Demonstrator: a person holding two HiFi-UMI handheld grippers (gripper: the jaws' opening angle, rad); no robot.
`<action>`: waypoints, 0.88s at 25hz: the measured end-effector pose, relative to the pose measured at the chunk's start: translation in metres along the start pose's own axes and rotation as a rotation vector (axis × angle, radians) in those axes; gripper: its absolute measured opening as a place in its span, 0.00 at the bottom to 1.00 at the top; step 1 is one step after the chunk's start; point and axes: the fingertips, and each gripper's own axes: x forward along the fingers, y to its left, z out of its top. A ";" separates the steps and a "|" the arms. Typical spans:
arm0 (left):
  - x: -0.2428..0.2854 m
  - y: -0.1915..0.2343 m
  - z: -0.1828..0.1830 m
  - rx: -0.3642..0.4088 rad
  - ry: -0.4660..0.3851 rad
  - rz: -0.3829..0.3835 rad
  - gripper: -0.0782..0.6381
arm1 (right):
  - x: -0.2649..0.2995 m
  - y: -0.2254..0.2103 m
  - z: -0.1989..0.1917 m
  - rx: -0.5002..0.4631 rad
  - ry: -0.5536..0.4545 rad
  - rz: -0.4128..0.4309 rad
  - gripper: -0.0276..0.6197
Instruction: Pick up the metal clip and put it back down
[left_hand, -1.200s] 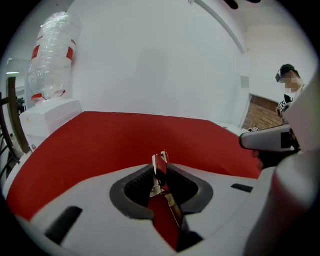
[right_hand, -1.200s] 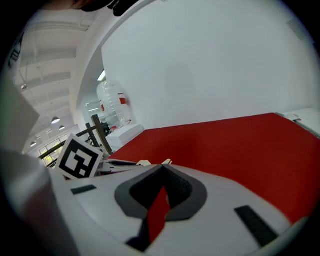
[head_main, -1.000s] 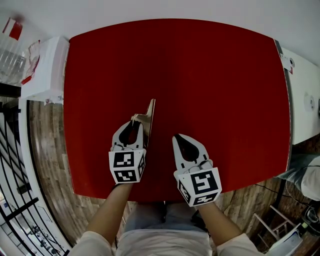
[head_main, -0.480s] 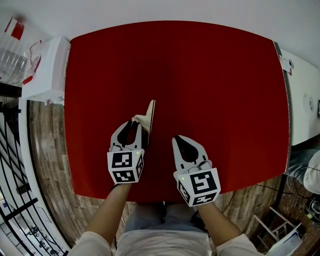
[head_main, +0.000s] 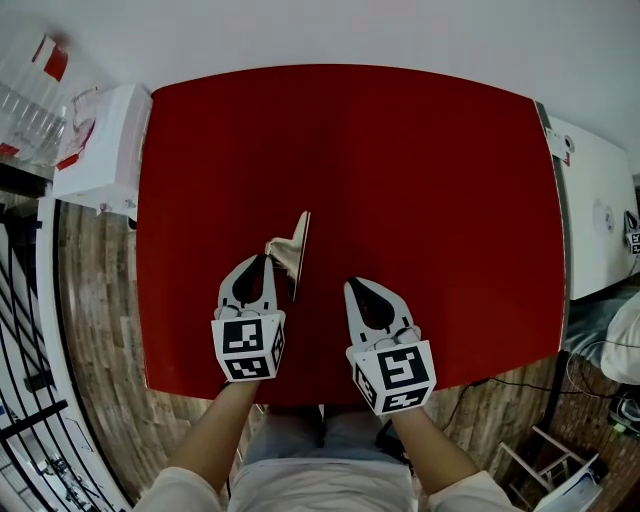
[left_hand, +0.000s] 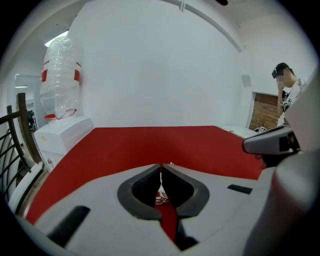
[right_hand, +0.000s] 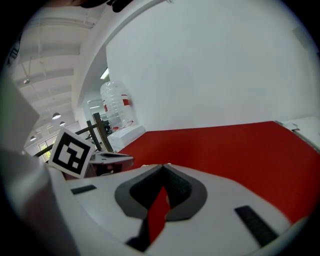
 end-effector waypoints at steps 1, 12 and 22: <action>-0.006 -0.002 0.005 0.000 -0.007 -0.002 0.12 | -0.004 0.001 0.003 -0.006 -0.003 -0.003 0.05; -0.095 -0.053 0.085 0.005 -0.127 -0.083 0.12 | -0.071 0.015 0.068 -0.073 -0.053 -0.057 0.05; -0.175 -0.089 0.085 -0.033 -0.112 -0.095 0.12 | -0.133 0.044 0.072 -0.102 -0.066 -0.090 0.05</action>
